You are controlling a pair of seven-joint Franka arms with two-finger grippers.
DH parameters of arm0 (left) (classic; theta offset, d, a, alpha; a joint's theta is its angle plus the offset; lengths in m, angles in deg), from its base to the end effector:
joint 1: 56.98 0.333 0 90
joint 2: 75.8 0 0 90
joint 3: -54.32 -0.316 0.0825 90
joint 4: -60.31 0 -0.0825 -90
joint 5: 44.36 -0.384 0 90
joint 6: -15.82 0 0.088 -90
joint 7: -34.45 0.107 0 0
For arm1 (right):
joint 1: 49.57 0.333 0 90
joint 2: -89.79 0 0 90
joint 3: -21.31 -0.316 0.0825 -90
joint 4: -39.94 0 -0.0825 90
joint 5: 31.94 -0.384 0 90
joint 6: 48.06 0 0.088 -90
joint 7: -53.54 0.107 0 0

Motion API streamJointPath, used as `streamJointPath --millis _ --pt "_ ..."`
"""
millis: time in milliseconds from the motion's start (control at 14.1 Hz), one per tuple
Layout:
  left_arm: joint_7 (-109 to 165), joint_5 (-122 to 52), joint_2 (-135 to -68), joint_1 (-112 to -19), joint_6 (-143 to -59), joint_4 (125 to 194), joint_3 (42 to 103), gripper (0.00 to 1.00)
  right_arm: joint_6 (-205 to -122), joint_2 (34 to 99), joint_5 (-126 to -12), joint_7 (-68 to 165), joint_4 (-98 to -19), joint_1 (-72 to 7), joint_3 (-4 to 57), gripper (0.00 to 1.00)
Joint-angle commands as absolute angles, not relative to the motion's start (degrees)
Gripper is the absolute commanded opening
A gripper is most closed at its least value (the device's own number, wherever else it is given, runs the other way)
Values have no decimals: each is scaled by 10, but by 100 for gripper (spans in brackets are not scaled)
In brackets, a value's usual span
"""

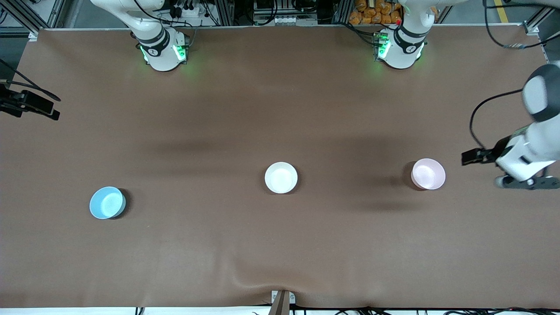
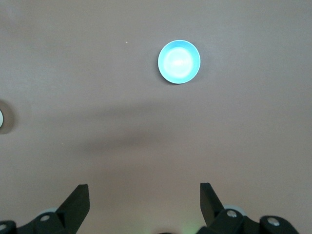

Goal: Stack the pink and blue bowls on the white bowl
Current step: 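Reach the left gripper down and grasp the pink bowl rim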

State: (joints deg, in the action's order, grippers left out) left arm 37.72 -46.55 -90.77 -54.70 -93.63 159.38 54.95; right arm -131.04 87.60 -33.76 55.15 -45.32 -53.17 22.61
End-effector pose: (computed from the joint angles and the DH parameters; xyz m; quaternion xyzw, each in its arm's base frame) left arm 0.6244 0.0212 0.4222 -0.9988 0.0211 0.0407 0.0146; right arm 0.5522 -0.0433 0.6316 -0.9976 0.0554 0.0385 0.0165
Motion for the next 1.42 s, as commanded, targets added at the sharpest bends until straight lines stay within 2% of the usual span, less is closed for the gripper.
streamJointPath --millis 0,354,495,637,778,991,1132,1203,1344 --pt "388 -478 -896 -536 -1024 1678 553 100 -1302 869 -339 555 -439 -536 223 100" --pt "425 -478 -963 -512 -1189 1748 554 100 -1302 867 -339 556 -439 -536 223 100" --pt "435 -478 -987 -510 -1215 1752 553 100 -1303 863 -339 557 -439 -536 223 100" --pt "453 -478 -1006 -494 -1222 1753 555 91 -1307 859 -339 557 -438 -535 223 100" --pt "467 -478 -1020 -493 -1235 1754 557 81 -1309 857 -339 557 -439 -536 223 100" --pt "478 -477 -1024 -492 -1239 1757 557 56 -1309 850 -335 558 -438 -534 223 100" --pt "477 -474 -1029 -495 -1238 1757 558 48 -1309 849 -335 558 -437 -537 223 100" --pt "477 -470 -1032 -497 -1238 1755 558 37 -1309 849 -336 558 -438 -537 223 100" --pt "473 -469 -1032 -498 -1238 1753 562 4 -1309 848 -335 558 -437 -535 223 100"
